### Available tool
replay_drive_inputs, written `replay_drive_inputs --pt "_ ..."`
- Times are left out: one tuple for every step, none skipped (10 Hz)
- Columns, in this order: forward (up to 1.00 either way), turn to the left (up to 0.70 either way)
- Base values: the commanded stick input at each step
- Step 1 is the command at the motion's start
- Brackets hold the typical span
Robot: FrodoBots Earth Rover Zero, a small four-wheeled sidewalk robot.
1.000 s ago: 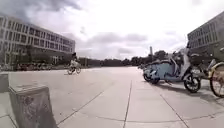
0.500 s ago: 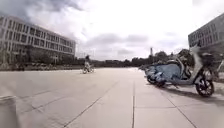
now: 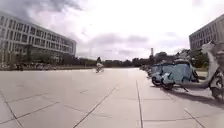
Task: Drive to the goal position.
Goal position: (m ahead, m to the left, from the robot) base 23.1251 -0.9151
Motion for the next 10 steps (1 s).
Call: replay_drive_inputs --pt "0.70 0.00" --pt "0.70 0.00" --pt "0.70 0.00" --pt "0.70 0.00" --pt "0.70 0.00" --pt "0.70 0.00" --pt "0.70 -0.02" --pt "0.70 -0.19" --pt "0.70 0.00" --pt "0.70 0.00"
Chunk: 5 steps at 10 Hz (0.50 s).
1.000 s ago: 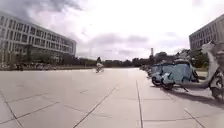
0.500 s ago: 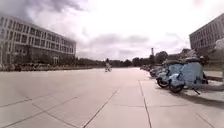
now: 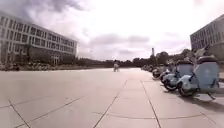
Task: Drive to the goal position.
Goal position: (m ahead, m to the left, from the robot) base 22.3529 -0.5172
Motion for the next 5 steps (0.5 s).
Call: replay_drive_inputs --pt "0.70 0.00" --pt "0.70 -0.04" --pt "0.70 -0.16" --pt "0.70 -0.14" --pt "0.70 0.00"
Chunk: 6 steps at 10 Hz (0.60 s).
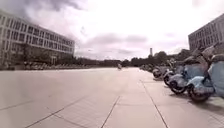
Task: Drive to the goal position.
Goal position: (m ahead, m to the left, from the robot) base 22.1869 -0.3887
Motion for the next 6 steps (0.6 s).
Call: replay_drive_inputs --pt "0.70 0.00" --pt "0.70 -0.24" --pt "0.70 -0.20" --pt "0.70 -0.02" --pt "0.70 -0.12" --pt "0.70 -0.23"
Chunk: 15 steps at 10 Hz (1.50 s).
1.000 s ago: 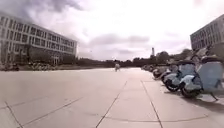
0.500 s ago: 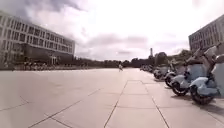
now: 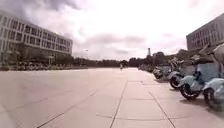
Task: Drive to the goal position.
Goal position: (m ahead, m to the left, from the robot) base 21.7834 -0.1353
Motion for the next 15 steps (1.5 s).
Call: replay_drive_inputs --pt "0.70 -0.23" --pt "0.70 -0.23" --pt "0.70 -0.23" --pt "0.70 -0.11" --pt "0.70 0.00" --pt "0.70 0.00" --pt "0.70 0.00" --pt "0.70 -0.05" --pt "0.70 -0.17" --pt "0.70 0.00" --pt "0.70 0.00" --pt "0.70 0.00" --pt "0.70 -0.09" --pt "0.70 -0.17" --pt "0.70 0.00"
